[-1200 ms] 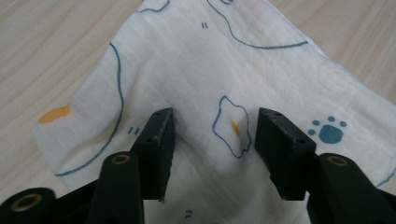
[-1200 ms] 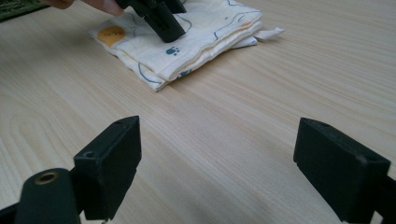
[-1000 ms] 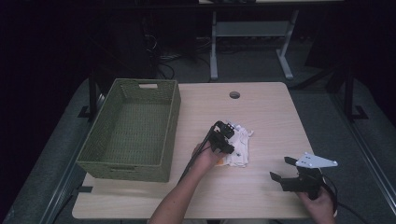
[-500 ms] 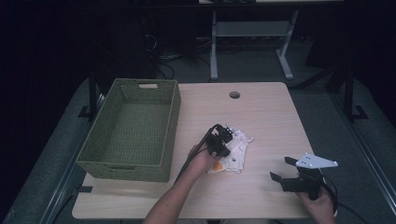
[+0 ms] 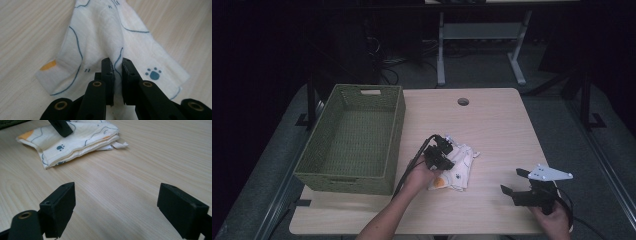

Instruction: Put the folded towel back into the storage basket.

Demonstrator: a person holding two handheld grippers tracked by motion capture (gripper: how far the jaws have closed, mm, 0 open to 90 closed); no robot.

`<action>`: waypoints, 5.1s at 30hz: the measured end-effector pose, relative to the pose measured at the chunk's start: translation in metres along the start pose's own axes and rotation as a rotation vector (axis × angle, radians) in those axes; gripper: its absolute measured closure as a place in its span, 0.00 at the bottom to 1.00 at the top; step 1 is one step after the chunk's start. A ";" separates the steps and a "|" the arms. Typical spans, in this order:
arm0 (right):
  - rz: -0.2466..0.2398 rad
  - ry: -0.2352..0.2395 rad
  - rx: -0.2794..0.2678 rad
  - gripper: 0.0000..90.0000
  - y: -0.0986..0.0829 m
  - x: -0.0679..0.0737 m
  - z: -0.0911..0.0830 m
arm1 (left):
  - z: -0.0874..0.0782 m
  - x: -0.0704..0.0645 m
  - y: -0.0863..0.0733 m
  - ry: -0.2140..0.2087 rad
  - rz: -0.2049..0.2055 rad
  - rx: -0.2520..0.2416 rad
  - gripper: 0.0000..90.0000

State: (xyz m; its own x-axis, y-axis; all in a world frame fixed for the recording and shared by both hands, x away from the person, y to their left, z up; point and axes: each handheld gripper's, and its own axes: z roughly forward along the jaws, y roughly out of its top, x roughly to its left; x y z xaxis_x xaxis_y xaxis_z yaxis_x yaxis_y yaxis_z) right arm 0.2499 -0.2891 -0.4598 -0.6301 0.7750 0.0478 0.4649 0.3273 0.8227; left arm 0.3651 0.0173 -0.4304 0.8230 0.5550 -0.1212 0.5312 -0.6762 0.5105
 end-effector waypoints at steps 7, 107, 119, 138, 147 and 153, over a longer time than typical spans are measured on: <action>-0.004 -0.008 -0.001 0.16 -0.001 -0.001 -0.001 | -0.020 0.002 -0.001 -0.039 -0.017 -0.058 0.92; 0.024 -0.067 0.015 0.16 -0.002 -0.001 0.005 | -0.204 0.071 -0.051 -0.110 -0.169 -0.342 0.92; 0.036 -0.078 0.016 0.16 -0.002 -0.003 0.005 | -0.219 0.092 -0.069 -0.117 -0.203 -0.360 0.92; 0.050 -0.102 0.032 0.16 -0.003 -0.002 0.008 | -0.236 0.127 -0.098 -0.119 -0.256 -0.369 0.92; 0.057 -0.111 0.034 0.16 -0.002 -0.001 0.008 | -0.243 0.144 -0.114 -0.096 -0.283 -0.351 0.92; 0.065 -0.116 0.036 0.16 -0.003 -0.003 0.008 | -0.242 0.156 -0.122 -0.095 -0.298 -0.330 0.92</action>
State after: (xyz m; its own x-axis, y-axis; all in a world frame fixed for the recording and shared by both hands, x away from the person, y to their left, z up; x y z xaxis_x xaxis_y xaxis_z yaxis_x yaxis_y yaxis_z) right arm 0.2550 -0.2881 -0.4669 -0.5228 0.8518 0.0329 0.5260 0.2919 0.7989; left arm 0.3796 0.3038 -0.3058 0.6673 0.6443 -0.3736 0.6674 -0.2947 0.6839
